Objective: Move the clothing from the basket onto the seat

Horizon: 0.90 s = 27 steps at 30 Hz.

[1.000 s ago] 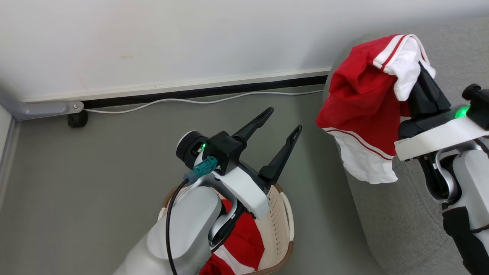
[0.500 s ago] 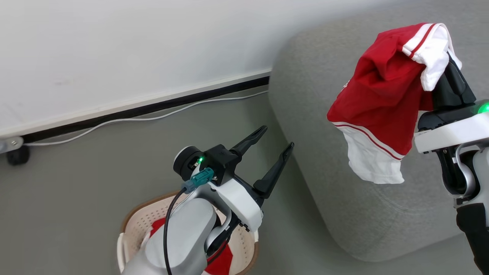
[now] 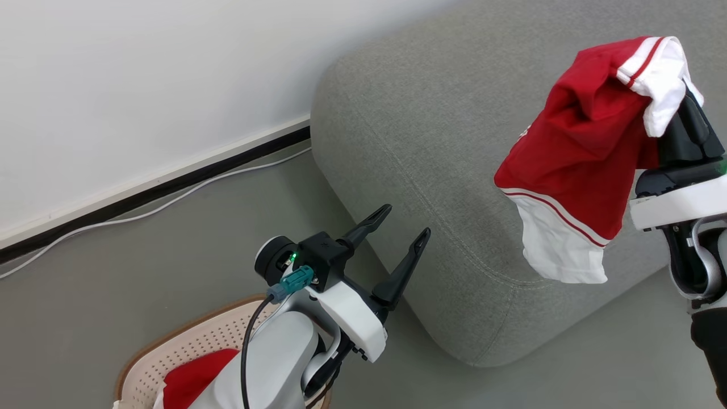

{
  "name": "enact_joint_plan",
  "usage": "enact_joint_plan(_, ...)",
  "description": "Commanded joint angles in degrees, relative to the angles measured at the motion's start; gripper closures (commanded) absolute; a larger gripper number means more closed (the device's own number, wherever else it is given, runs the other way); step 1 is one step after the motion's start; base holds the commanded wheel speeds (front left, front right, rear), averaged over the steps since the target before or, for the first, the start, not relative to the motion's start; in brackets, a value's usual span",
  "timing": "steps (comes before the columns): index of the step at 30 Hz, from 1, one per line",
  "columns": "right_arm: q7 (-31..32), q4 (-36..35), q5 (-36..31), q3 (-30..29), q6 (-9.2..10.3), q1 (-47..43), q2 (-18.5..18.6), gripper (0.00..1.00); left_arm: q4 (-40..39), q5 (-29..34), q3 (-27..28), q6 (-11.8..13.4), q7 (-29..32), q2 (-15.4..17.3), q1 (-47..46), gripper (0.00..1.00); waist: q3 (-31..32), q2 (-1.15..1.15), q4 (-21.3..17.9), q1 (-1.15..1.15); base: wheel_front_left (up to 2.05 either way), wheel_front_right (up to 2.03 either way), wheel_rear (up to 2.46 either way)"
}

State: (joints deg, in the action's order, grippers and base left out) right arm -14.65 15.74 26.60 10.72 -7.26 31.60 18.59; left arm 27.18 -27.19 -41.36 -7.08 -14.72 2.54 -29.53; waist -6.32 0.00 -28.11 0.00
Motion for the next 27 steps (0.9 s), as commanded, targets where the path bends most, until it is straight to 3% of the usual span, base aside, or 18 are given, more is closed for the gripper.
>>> enact_joint_plan(1,-0.35,-1.66,0.03,0.05,-0.23,-0.48,0.95,1.0,-1.6,0.56,1.93,-0.39,-0.28,0.33,-0.73,0.0,-0.2,0.0,-1.29,0.0,0.0,0.0,0.0)
enact_joint_plan(11,-0.35,-2.28,-0.08,-4.71,-0.23,1.5,4.35,1.0,-2.86,2.47,0.41,-0.4,-0.28,0.33,-3.12,0.0,-6.36,0.0,-1.04,0.0,0.0,0.0,0.0)
enact_joint_plan(27,-0.35,3.92,-1.9,-16.48,-0.23,18.33,13.91,1.0,-3.3,7.96,-3.89,1.39,-0.28,0.33,-15.92,0.0,-24.4,0.0,6.73,0.0,0.0,0.0,0.0)
